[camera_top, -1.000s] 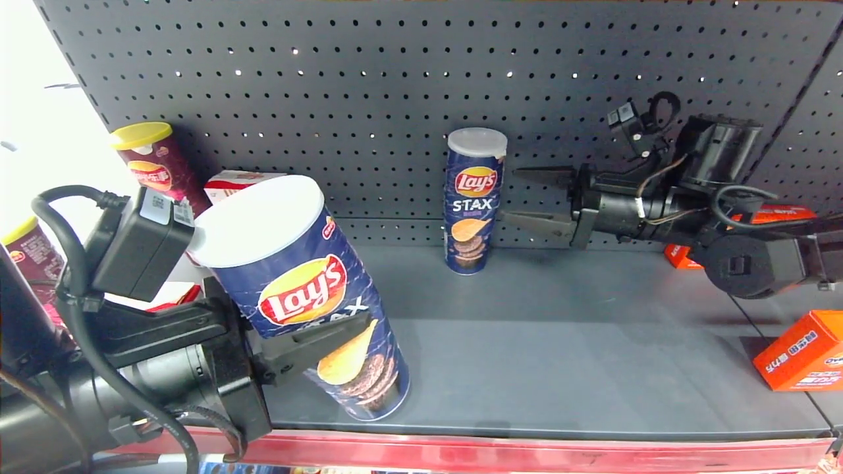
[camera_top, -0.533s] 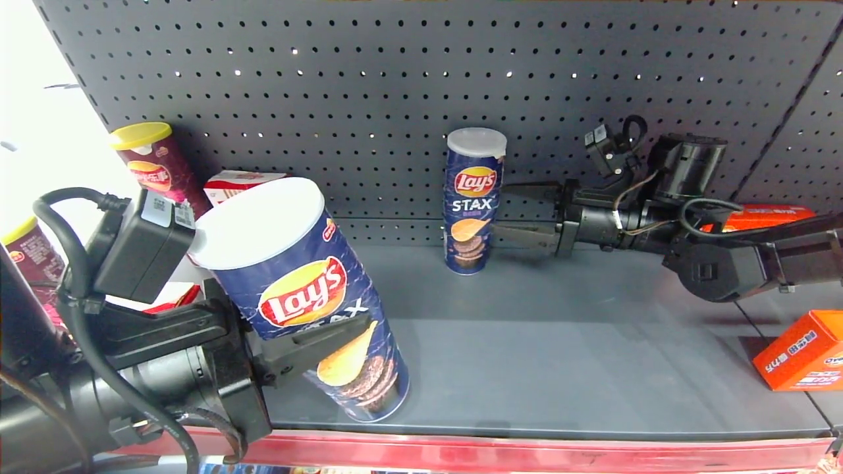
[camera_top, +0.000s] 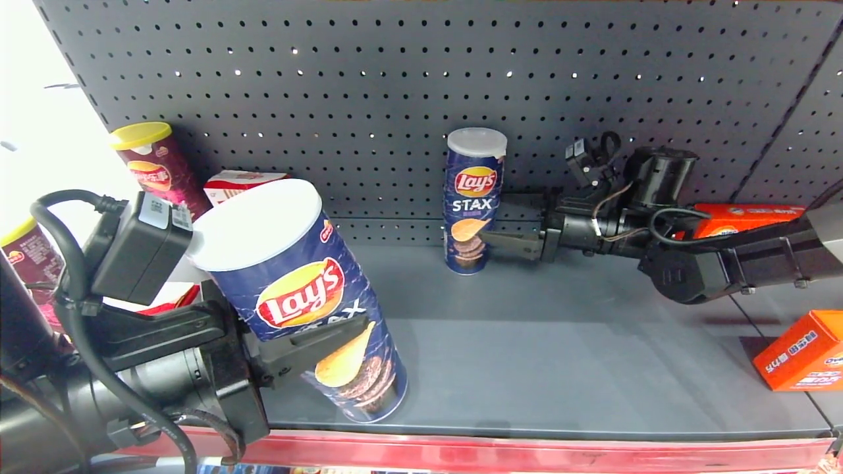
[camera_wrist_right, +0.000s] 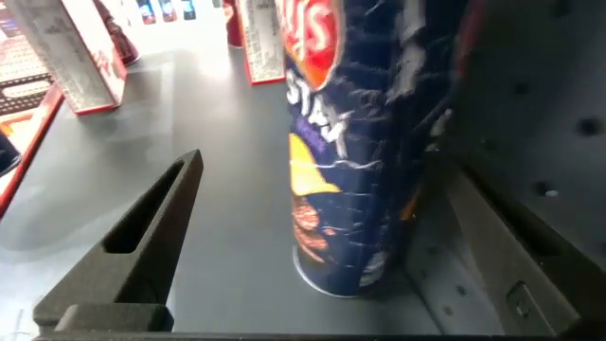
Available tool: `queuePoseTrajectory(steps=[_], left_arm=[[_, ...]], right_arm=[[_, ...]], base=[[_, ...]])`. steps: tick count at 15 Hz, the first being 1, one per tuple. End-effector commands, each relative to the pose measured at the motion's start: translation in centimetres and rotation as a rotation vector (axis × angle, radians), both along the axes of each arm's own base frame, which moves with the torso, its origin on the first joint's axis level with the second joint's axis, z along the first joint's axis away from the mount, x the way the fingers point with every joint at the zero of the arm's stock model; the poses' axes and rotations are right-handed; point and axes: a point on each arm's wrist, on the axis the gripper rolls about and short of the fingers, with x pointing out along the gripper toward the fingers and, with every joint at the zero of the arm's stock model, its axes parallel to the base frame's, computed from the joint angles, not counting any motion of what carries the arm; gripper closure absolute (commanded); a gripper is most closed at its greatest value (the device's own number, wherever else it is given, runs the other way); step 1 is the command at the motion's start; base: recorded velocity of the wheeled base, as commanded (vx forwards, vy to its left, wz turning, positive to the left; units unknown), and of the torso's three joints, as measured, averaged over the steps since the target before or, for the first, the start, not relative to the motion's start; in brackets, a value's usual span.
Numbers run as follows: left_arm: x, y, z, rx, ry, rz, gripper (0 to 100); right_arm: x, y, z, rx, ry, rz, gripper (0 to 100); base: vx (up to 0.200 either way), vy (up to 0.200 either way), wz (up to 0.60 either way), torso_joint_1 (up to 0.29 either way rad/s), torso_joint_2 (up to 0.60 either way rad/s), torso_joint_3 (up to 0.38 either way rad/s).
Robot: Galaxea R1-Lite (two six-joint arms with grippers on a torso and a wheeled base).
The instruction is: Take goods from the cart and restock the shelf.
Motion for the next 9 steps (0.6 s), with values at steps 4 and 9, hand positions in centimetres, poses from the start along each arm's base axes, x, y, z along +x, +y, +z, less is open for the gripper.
queuePoseTrajectory(steps=[4, 9], left_arm=[[0.0, 0.0, 0.0, -0.001, -0.001, -0.001, 100], [0.0, 0.0, -0.1, 0.002, 0.003, -0.001, 100]], right_arm=[[-0.8, 1.0, -0.7, -0.009, 0.016, 0.030, 0], [-0.6, 1.4, -1.2, -0.009, 0.022, 0.029, 0]], base=[[0.000, 0.000, 0.00, 0.000, 0.00, 0.000], [0.000, 0.000, 0.00, 0.000, 0.00, 0.000]])
